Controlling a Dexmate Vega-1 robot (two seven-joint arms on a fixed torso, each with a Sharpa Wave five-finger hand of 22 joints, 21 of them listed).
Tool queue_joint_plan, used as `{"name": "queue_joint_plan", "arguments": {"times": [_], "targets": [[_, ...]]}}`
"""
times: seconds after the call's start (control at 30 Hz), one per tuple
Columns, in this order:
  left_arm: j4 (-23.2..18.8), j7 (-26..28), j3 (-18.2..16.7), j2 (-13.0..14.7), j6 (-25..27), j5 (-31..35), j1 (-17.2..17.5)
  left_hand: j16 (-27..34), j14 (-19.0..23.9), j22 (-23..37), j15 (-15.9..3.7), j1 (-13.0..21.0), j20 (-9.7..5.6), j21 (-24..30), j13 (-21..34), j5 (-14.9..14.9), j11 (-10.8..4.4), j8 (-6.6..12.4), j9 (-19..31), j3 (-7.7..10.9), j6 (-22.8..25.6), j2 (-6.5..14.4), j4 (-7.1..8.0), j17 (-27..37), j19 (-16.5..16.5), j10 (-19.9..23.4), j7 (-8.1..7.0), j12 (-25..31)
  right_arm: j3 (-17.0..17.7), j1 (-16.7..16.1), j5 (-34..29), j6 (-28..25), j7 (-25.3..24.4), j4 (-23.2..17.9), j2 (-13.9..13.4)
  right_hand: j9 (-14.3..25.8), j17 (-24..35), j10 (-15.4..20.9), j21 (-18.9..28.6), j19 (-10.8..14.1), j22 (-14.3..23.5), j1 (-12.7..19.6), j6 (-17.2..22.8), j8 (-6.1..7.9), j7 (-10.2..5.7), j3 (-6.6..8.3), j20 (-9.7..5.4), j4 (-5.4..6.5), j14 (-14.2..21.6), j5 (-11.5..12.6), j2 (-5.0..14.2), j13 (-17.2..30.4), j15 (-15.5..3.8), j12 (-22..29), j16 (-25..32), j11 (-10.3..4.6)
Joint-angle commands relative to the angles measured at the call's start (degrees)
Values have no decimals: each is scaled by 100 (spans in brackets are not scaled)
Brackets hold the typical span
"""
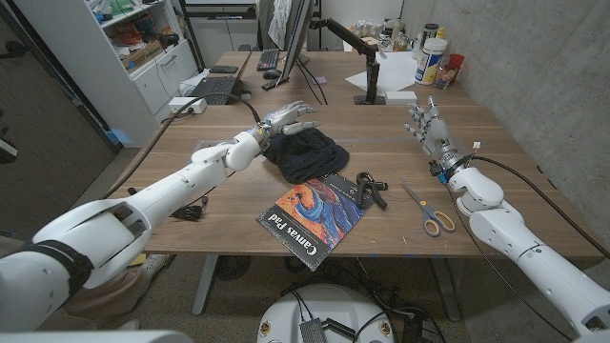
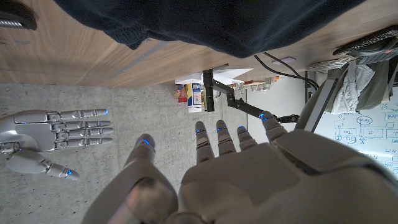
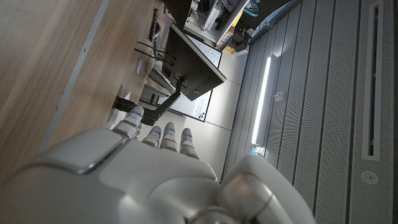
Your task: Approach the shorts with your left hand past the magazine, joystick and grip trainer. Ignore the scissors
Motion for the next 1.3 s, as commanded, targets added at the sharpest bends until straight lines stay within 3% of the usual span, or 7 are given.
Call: {"name": "queue_joint_plan", "arguments": {"times": [0.03,1.3], "targets": [[135,-34,104,-57,38,29,-76,-7,-65,11,8,27,2,18,14,-25,0,-7,25,17,9,47,-32,13,16,-44,35,-30,-21,9,-11,4,3,0,18,13,9,8,26,-34,24,-7,69,39,-17,-18,-5,18,-51,2,53,23,-6,34,17,41],[736,-101,470,-219,-138,170,-419,-5,-147,9,55,43,3,3,16,-27,0,-16,27,34,-10,83,-59,15,-33,-84,51,-47,-116,96,-81,-38,11,-18,55,12,2,8,29,-32,23,51,113,32,-35,-11,-9,-13,-53,2,97,22,-7,29,16,44]]}}
